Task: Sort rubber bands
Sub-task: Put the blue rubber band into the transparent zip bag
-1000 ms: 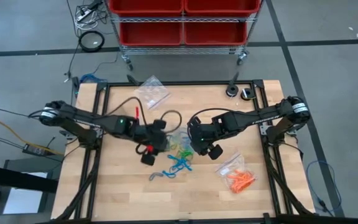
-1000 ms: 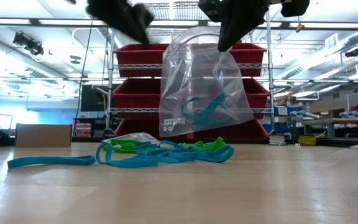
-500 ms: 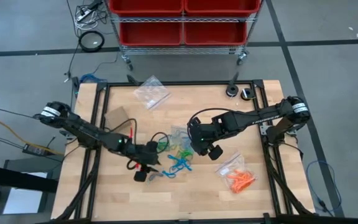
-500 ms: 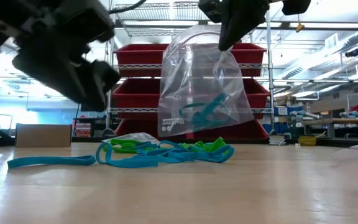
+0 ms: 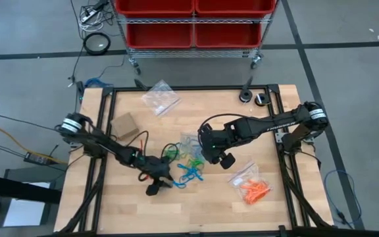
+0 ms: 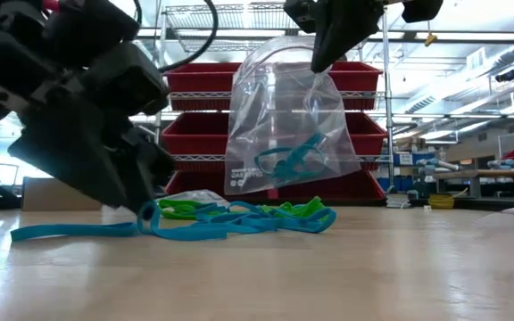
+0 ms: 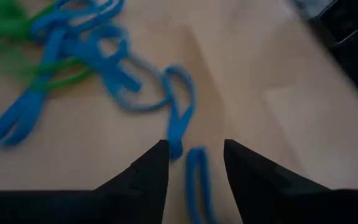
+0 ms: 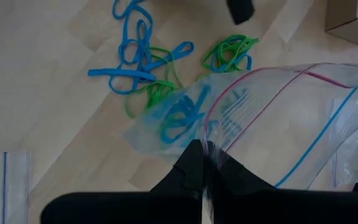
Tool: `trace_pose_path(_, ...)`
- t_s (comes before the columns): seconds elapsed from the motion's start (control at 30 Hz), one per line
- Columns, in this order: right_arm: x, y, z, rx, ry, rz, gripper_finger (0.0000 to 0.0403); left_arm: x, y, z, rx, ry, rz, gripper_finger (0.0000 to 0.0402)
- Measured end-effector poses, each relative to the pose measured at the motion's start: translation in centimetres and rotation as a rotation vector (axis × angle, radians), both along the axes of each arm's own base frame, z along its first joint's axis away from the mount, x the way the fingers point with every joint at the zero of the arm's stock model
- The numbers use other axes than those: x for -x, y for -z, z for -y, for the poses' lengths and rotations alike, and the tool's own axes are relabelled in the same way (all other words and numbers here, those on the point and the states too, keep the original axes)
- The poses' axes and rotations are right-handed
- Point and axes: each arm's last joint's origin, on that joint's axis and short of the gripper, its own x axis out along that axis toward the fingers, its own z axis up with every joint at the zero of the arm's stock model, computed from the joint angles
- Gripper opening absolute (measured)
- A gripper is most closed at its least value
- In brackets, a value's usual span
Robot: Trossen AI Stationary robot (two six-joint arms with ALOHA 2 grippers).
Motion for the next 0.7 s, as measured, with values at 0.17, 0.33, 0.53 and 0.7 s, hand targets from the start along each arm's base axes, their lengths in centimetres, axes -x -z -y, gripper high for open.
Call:
trace_pose_path(0.17,0.0,0.0,0.0,-0.001,0.0,0.0,0.0,-0.7,0.7,-0.3,0.042,-0.005,0.025,0.0146)
trace_pose_path(0.33,0.0,0.0,0.0,-0.005,-0.004,-0.001,0.0,-0.7,0.5,-0.2,0.048,0.038,0.033,0.0046)
trace_pose_path(0.53,0.0,0.0,0.0,-0.006,-0.005,-0.001,0.0,-0.5,0.7,-0.2,0.028,0.055,0.012,0.0005)
trace_pose_path(0.7,0.0,0.0,0.0,-0.007,-0.005,-0.001,0.0,-0.3,-1.1,-0.4,-0.038,0.058,0.091,0.0003)
